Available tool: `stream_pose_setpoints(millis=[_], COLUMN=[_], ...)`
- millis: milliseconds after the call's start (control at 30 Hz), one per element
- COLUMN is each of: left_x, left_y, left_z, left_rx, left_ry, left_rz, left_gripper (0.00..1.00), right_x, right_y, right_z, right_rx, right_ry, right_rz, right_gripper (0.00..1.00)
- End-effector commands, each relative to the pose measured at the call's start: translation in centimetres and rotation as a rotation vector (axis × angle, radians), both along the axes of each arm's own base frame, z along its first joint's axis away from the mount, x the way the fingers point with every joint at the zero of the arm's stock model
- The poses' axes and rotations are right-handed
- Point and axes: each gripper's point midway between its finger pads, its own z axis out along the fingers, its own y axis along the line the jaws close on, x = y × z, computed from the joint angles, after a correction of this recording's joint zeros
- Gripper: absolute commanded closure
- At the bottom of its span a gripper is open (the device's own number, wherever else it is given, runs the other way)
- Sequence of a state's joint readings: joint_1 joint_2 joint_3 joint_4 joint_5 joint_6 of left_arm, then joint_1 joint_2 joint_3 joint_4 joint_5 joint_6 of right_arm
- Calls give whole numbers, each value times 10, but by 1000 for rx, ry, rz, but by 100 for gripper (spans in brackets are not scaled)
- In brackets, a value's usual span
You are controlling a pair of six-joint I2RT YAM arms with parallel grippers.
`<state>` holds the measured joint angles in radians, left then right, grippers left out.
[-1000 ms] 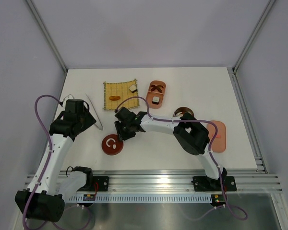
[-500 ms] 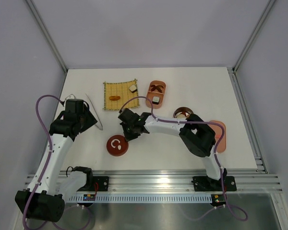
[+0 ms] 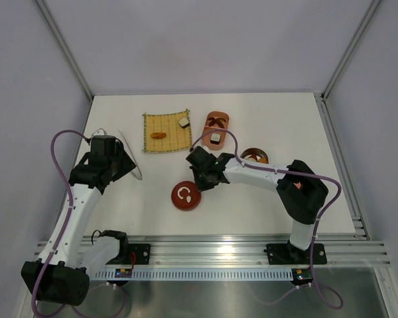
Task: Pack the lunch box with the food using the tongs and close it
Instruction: Move the box lid to the center of the board, then pick up the box lid from the center of the board.
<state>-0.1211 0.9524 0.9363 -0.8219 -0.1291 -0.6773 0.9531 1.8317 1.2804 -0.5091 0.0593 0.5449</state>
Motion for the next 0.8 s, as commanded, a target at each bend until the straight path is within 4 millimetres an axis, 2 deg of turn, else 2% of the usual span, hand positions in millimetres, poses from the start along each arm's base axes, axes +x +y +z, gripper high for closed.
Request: stream_pose_setpoints(millis=[0,67,133,167,200,300,433,567,600,767], left_x=[9,9,8,7,7,6,6,6,6,5], left_y=[-5,-6,-5,-6,-6,-6,-7,-8,-7,-5], left_z=[2,1,-1,-1,-2,-3,-4,-5,-6,-5], left_rx=[-17,-16,-13,-14,-14,-16,-23,-21,-20,-13], left_ry=[-32,-30,-24,-24,-22,-20,-20,-17,-14,-15], left_rz=[-32,-35,-37,-40,-40,-42,-44,-45,-44,-36], left_gripper=[51,51,51,51,51,51,51,51,51,51], right_x=[14,18,19,20,21,24,32,26,25,19], right_y=[-25,-36,-39,-39,-39,-41,-37,-16,-14,4], right_z=[-3,-9,-12,-11,-7,4,22,32,26,23], right_rx=[-54,-94,-131,-132,-131,-131,-119,-120,-141,-145], right_ry=[-37,-35,-27,-30,-38,-68,-127,-171,-163,-175], right_rz=[-45,-68,-66,-64,-64,-79,-99,-25,-16,43], right_gripper=[100,100,86,75,52,36,35,34,34,31])
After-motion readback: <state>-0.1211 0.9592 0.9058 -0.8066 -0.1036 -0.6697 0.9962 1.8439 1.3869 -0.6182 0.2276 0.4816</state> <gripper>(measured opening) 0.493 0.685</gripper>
